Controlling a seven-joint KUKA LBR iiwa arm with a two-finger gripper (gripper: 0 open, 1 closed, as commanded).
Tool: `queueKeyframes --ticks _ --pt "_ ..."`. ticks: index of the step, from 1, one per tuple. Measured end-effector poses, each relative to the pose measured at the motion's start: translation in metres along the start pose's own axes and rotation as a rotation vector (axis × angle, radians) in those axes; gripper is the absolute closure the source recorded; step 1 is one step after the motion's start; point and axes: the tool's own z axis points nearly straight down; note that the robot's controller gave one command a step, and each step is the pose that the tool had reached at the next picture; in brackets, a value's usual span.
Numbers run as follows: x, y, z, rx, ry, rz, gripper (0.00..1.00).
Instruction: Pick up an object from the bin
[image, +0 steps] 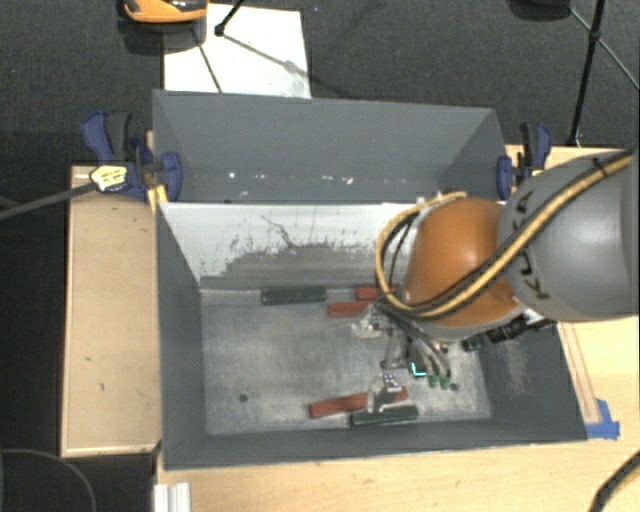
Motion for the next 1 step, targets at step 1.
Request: queueKeyframes --ticks 1 --pt "-0.0021 -0.0002 -0.0039 0.0 -0.008 0.002 0.0"
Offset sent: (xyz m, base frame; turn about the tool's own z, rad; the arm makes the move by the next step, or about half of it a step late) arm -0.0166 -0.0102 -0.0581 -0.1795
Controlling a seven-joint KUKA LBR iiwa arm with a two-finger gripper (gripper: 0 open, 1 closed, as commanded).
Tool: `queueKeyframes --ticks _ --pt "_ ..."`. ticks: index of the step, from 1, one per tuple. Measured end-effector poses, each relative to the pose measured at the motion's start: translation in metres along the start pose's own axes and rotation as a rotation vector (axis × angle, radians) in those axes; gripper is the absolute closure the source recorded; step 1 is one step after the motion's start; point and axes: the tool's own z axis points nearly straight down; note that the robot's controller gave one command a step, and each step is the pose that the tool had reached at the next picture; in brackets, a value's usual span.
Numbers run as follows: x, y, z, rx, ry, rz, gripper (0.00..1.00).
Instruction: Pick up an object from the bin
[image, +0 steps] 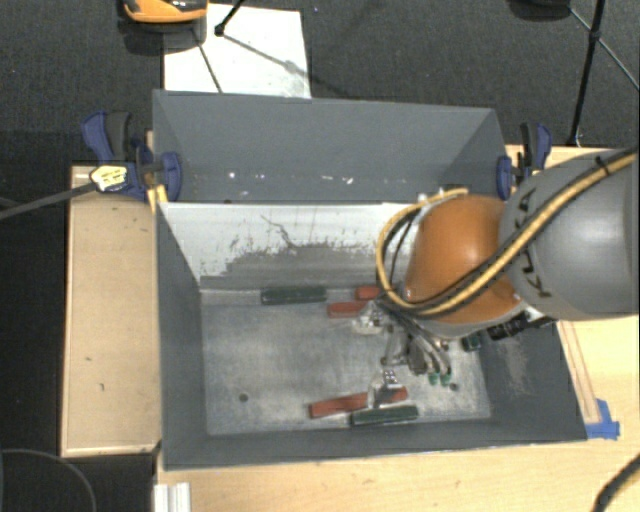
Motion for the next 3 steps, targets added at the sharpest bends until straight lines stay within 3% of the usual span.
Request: queueKeyframes --ticks 1,2,3 --pt "0.014 -0.008 0.051 -0.001 -0.005 -0.157 0.0" --pt "0.021 -0.018 0.009 0.0 0.001 -0.135 0.0" --pt "0.02 -0.011 0.022 0.0 0.001 -0.409 0.0"
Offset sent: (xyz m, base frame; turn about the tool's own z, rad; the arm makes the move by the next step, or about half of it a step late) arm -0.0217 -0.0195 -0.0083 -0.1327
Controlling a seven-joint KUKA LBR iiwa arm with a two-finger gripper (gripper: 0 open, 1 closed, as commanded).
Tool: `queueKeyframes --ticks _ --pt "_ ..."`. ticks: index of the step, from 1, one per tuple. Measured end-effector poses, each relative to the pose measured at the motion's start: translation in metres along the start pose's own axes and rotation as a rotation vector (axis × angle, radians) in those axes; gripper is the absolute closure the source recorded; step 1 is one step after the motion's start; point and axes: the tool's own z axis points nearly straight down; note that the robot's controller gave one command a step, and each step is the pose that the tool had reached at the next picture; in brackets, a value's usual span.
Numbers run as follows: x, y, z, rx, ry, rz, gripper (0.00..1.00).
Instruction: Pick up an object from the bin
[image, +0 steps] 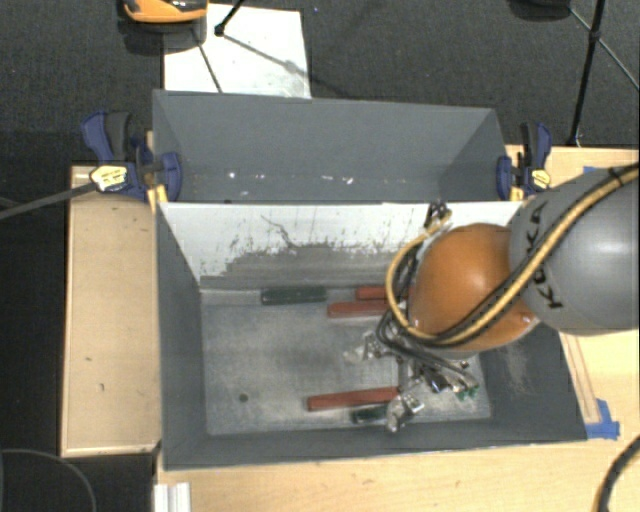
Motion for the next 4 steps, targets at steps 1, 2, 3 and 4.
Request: queueKeyframes --ticks 1,2,3,4 --pt "-0.0053 0.0031 0.0312 0.003 -0.011 0.107 0.0" --pt "-0.0021 -0.0043 0.036 0.0 -0.014 -0.132 1.0" --pt "-0.0021 -0.0043 0.036 0.0 -0.014 -0.131 1.0" --pt "-0.0011 -0.004 0.0336 -0.001 -0.011 -0.131 1.0"
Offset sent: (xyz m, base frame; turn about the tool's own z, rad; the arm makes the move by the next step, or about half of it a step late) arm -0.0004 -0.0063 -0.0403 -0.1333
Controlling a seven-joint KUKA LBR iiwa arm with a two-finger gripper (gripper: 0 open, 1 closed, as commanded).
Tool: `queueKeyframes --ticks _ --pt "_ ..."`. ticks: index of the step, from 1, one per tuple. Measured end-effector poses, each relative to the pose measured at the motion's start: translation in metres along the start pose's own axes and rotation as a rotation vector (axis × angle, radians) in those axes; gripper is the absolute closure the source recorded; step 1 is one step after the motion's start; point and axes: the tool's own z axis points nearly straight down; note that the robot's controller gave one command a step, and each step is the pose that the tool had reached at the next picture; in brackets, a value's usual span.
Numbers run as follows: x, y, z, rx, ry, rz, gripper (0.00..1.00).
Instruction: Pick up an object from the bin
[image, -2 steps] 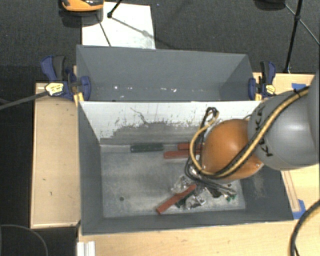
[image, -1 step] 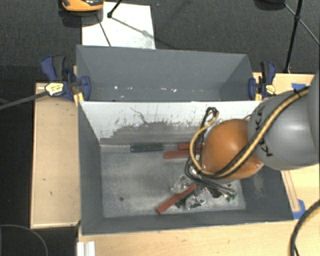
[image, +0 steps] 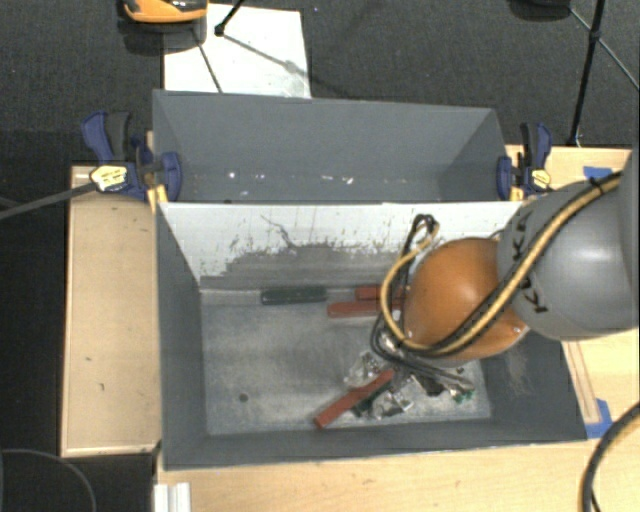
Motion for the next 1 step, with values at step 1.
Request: queueKeyframes --ticks 1 --pt "0.0035 0.0009 -0.0183 -0.005 0.015 0.0 1.0"
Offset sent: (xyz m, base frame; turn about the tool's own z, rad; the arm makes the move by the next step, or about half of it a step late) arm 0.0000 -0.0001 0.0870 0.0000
